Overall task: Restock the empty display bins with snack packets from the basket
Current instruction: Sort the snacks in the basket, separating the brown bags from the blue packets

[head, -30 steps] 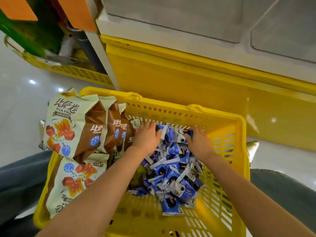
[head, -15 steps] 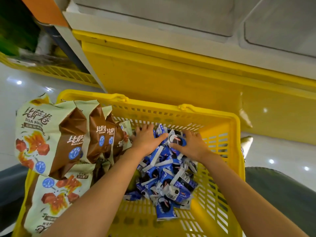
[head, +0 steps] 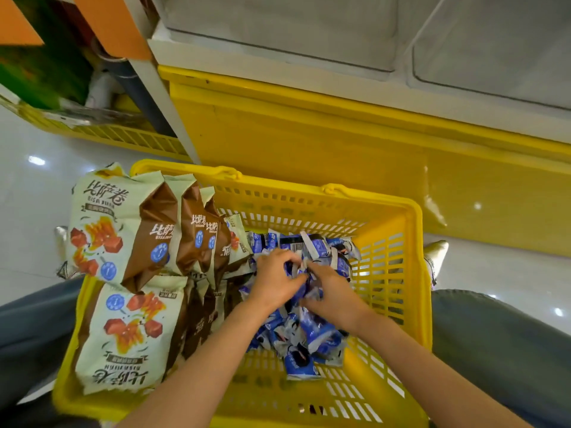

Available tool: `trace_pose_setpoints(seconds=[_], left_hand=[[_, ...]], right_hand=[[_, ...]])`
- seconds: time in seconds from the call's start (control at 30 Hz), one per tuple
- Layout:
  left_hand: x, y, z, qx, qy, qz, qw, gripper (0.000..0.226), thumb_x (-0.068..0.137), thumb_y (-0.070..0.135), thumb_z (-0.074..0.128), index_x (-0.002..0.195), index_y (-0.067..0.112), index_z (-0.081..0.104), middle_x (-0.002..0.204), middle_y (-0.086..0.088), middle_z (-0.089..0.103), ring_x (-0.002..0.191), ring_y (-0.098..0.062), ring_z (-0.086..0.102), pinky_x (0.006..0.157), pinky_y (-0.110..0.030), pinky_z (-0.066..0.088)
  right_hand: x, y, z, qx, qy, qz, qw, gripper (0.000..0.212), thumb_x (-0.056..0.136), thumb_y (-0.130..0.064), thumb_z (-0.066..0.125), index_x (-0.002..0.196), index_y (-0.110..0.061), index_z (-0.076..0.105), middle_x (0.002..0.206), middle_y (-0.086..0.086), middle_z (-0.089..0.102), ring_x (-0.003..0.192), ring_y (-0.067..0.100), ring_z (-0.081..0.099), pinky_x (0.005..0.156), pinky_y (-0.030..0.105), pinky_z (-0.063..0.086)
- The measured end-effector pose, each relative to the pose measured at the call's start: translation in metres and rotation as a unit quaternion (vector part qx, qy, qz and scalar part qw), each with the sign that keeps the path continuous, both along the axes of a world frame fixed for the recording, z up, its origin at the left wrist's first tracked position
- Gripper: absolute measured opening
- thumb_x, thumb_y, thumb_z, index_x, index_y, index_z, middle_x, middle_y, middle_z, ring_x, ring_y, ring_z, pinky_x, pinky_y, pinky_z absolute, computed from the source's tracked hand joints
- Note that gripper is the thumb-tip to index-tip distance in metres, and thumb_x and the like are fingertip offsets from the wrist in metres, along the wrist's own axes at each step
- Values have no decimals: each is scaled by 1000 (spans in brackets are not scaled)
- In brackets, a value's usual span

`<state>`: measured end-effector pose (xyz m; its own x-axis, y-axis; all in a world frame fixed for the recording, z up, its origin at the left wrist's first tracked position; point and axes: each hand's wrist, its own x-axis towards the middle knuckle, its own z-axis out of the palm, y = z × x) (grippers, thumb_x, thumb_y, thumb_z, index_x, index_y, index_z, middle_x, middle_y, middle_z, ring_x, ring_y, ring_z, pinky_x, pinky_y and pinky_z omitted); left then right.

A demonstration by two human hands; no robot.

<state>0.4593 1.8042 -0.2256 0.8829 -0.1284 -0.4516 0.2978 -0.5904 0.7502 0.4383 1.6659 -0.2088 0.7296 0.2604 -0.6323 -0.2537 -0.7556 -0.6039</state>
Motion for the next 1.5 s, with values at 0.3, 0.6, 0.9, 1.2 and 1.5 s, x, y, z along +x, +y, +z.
trace_pose_setpoints(seconds=[0.3,0.6,0.9,1.2,1.5], left_hand=[[-79,30,16,33,24,-190,981,37,91,14,54,123,28,43,123,6,48,101,-13,51,82,-25,41],[-49,40,27,96,-46,-169,980,31,95,34,47,125,25,46,126,6,53,100,-10,55,81,-23,44],[40,10,-33,61,120,-80,988,63,94,45,47,145,16,24,150,-7,30,134,-26,33,107,-39,31],[63,-19,-61,150,135,-132,971,79,85,70,33,147,22,21,155,-12,7,143,-33,0,113,-52,9],[65,-32,-53,17,165,-70,984,52,84,53,59,118,15,51,130,-7,36,115,-25,44,87,-30,35]], right_hand=[[-65,-11,25,-115,-23,147,982,75,93,-29,54,151,-21,7,150,0,27,126,19,44,92,27,41],[-14,-25,35,-211,-70,37,974,50,97,-37,45,139,-12,34,141,7,37,129,23,39,103,32,36],[45,-22,-43,-219,-45,62,973,73,95,-49,41,148,-8,13,153,8,24,140,25,22,114,38,14],[40,-25,-62,-209,49,-5,977,84,85,-63,47,149,-18,15,150,17,22,138,38,20,111,46,22],[30,-26,-61,-59,112,-138,982,67,83,-33,70,135,-13,32,128,10,53,93,19,52,52,12,35]])
